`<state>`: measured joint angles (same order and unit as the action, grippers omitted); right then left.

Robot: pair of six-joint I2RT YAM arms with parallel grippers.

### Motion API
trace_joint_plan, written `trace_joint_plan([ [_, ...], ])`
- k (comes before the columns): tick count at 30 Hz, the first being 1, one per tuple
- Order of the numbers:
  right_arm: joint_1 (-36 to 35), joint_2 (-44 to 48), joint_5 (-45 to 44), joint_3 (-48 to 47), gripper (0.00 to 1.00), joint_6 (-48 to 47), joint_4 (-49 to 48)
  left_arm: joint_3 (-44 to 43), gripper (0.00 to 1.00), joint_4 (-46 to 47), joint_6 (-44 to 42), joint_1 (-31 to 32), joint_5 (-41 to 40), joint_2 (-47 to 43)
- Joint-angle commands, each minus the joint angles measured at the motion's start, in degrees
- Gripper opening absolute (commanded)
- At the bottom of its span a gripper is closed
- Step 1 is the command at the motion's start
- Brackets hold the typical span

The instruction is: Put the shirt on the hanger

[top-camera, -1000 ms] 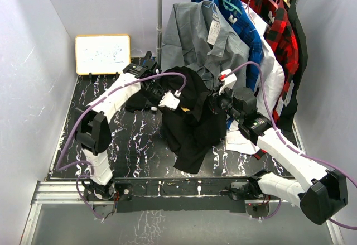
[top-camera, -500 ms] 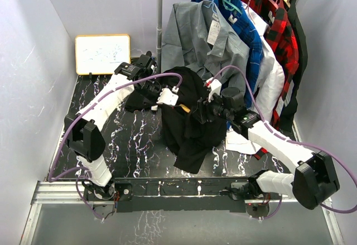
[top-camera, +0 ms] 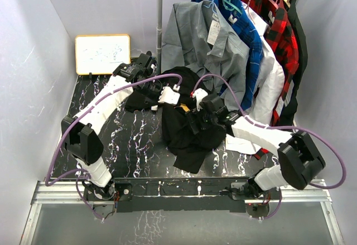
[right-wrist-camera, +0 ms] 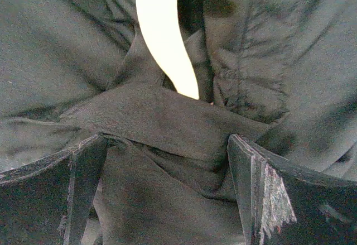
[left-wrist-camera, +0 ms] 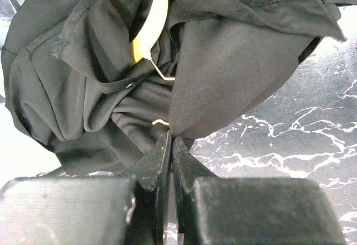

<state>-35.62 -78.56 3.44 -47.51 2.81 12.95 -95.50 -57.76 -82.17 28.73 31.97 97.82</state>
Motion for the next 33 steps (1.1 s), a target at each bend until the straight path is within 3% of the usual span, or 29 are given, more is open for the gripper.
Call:
trace_joint_plan([
  [1,-3.27,-2.53,-6.96,-2.40,0.87,-1.42,1.78,0.96,0.00,0.01,0.29,0.27,2.09,-3.28],
  [3,-3.45,-3.61,-7.81,-1.53,0.83,-0.96,0.13,1.27,0.00,0.09,0.46,0.27,2.20,-3.28],
  [5,-3.50,-4.66,-8.11,-0.18,0.72,-0.44,-2.67,1.70,0.00,-0.02,1.20,0.27,2.52,-3.42],
  [8,-3.50,-6.50,-8.46,0.21,0.38,0.41,-5.23,4.03,0.00,-1.15,2.30,0.25,2.03,-3.95],
  [9,-3.50,-6.91,-8.85,-0.14,0.27,0.75,-5.37,5.90,0.06,-2.22,1.75,0.23,0.95,-4.14],
  [11,-3.65,-6.92,-9.18,-0.55,0.12,1.05,-5.75,11.22,0.40,-2.28,1.63,0.02,-2.31,-5.01],
  [12,-3.63,-6.69,-9.16,-0.57,0.11,0.95,-5.89,14.51,0.85,-2.54,1.14,-0.52,-3.66,-5.96],
  [13,-3.65,-6.42,-9.17,-0.57,0.11,0.90,-5.81,17.53,0.97,-3.26,-0.43,-1.28,-3.27,-7.25],
  [16,-3.59,-5.57,-9.59,-0.34,0.09,0.70,-5.18,28.06,0.98,-2.23,-4.11,-4.26,-2.13,-13.18],
  [18,-3.62,-4.89,-9.32,0.27,0.06,0.71,-5.17,36.04,0.98,0.48,-4.90,-5.60,-5.81,-16.36],
  [20,-3.62,-4.40,-8.74,0.88,0.05,0.94,-5.29,38.42,0.98,1.06,-6.25,-8.12,-6.46,-17.69],
  [26,-3.63,-3.79,-7.79,2.15,0.06,1.29,-5.74,22.37,0.98,6.64,6.39,-10.36,6.94,-15.44],
  [29,-3.64,-3.43,-7.61,1.94,0.06,1.57,-5.49,17.84,0.98,8.73,1.76,-9.96,9.89,-12.30],
  [33,-3.72,-2.32,-8.05,2.10,0.06,1.76,-5.39,12.36,0.96,4.32,-7.55,-8.93,8.71,-5.06],
])
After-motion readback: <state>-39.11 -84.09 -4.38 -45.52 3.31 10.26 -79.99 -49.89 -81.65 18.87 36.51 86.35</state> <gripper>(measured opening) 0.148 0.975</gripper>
